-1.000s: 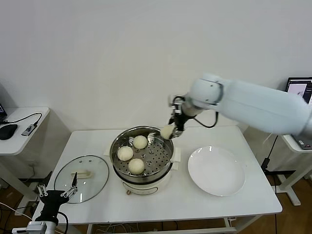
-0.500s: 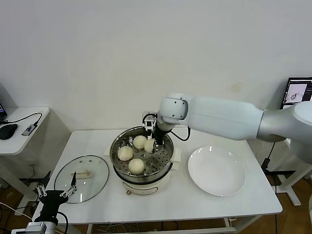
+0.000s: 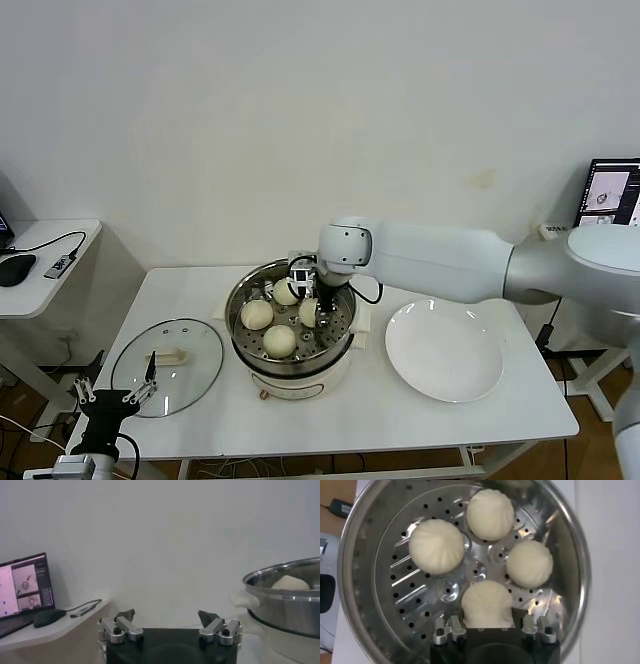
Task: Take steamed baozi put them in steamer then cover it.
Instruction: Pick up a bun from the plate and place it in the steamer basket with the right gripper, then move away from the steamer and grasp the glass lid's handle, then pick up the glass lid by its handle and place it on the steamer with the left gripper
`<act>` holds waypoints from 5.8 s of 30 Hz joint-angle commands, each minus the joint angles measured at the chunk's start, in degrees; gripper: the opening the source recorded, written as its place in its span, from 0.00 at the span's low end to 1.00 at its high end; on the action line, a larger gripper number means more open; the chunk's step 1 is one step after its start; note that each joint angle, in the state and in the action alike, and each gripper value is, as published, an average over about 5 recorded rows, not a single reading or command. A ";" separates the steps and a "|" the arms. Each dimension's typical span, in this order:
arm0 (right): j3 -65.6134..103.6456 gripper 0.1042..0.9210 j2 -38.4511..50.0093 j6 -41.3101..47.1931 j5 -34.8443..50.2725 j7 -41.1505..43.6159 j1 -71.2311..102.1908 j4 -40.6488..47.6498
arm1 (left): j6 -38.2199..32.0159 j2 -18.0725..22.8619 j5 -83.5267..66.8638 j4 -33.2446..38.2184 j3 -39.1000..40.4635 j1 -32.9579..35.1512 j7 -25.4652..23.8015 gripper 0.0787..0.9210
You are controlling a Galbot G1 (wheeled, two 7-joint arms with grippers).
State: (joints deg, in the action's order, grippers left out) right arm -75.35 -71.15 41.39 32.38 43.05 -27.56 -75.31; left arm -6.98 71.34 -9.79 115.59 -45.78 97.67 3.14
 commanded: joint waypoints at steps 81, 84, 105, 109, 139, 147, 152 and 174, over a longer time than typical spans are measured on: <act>131.53 0.88 -15.27 -47.85 -31.69 -32.84 119.39 -31.01 | -1.75 -15.28 77.37 -35.54 12.88 -23.54 8.67 0.88; 131.61 0.88 -15.32 -47.87 -31.79 -32.84 119.37 -30.91 | -1.66 -15.39 77.27 -35.94 13.66 -24.18 8.53 0.88; 132.21 0.88 -15.67 -47.81 -33.82 -32.59 119.55 -31.02 | -1.98 -14.30 76.69 -43.15 17.38 -31.48 10.65 0.88; 132.01 0.88 -15.66 -47.91 -34.18 -32.50 119.47 -30.53 | -1.88 -14.62 76.45 -42.86 17.34 -31.56 10.47 0.88; 130.12 0.88 -16.31 -47.77 -36.35 -31.71 120.43 -31.61 | -4.85 -13.95 72.18 -47.46 18.61 -32.69 13.51 0.24; 128.12 0.88 -15.67 -48.30 -38.47 -31.34 120.80 -32.12 | -1.82 -14.54 73.12 -35.16 14.21 -27.13 14.53 0.08; 127.09 0.88 -15.27 -48.28 -38.78 -31.21 121.04 -32.83 | 5.04 -16.15 70.96 -23.93 9.88 -21.00 11.57 0.08; 124.16 0.88 -15.11 -48.47 -40.04 -30.29 121.31 -33.78 | 31.46 -30.86 53.24 7.28 15.32 -18.43 -7.78 0.08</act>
State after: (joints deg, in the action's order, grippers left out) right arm 49.49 -86.09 -7.13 -7.23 12.46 93.88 -108.96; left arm 10.86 47.67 51.98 107.34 -39.53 80.23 3.53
